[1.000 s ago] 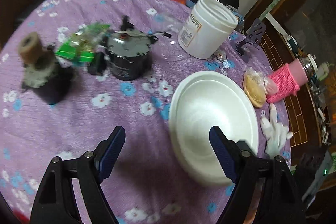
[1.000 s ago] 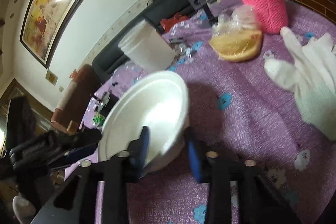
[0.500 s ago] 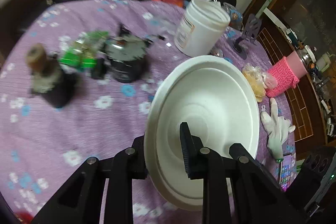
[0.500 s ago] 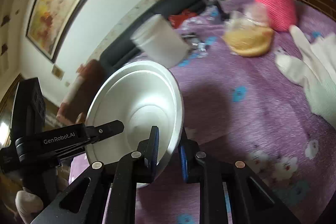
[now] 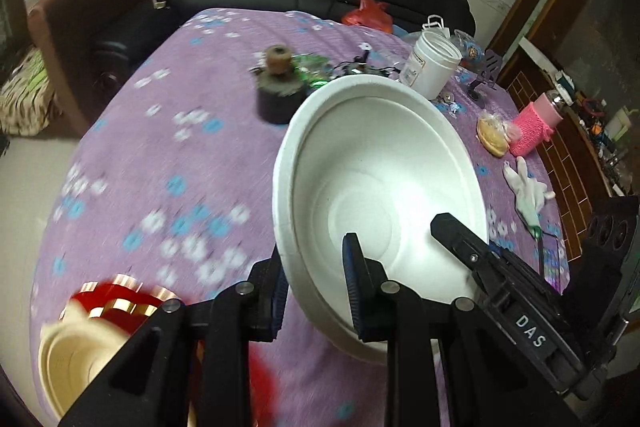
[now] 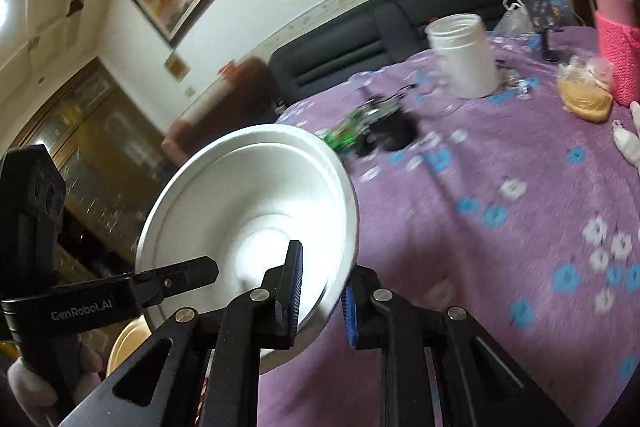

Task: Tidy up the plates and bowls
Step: 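Carry the white foam bowl over the stacked tan bowls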

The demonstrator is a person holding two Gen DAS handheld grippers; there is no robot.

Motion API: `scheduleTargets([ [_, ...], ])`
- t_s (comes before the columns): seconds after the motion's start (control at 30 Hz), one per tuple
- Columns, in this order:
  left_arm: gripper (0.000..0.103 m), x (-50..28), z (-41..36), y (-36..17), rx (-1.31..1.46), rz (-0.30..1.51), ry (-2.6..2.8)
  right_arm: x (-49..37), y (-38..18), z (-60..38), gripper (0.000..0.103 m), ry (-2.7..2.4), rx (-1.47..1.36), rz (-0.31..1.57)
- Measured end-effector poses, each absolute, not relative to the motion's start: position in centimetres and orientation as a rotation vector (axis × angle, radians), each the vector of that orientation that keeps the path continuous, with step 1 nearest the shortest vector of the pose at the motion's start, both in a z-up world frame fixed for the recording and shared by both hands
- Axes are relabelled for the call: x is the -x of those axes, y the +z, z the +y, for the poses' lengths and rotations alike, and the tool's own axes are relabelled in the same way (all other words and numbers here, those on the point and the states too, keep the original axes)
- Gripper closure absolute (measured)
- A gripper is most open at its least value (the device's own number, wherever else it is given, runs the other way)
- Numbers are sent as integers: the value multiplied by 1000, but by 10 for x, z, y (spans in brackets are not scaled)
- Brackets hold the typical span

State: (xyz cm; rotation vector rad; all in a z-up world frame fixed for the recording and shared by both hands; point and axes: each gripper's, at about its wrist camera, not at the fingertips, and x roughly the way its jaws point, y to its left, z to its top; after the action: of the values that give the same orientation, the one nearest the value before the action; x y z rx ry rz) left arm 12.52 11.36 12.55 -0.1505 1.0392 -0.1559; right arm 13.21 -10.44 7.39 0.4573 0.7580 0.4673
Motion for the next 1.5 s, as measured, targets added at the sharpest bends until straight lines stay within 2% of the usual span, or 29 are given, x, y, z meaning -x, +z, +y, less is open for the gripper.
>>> scheduleTargets([
  [0.33, 78, -29, 177, 132, 221, 969, -106, -38, 106, -37, 83, 551, -291, 746],
  [0.7, 77, 42, 255, 140, 286, 842, 36, -3, 108, 48, 83, 686, -188, 771],
  [1.03, 76, 51, 278, 122, 248, 800, 152, -1, 84, 100, 83, 710, -73, 825],
  [1.5, 76, 44, 284, 108, 246, 808, 169, -12, 67, 111, 83, 682, -47, 877],
])
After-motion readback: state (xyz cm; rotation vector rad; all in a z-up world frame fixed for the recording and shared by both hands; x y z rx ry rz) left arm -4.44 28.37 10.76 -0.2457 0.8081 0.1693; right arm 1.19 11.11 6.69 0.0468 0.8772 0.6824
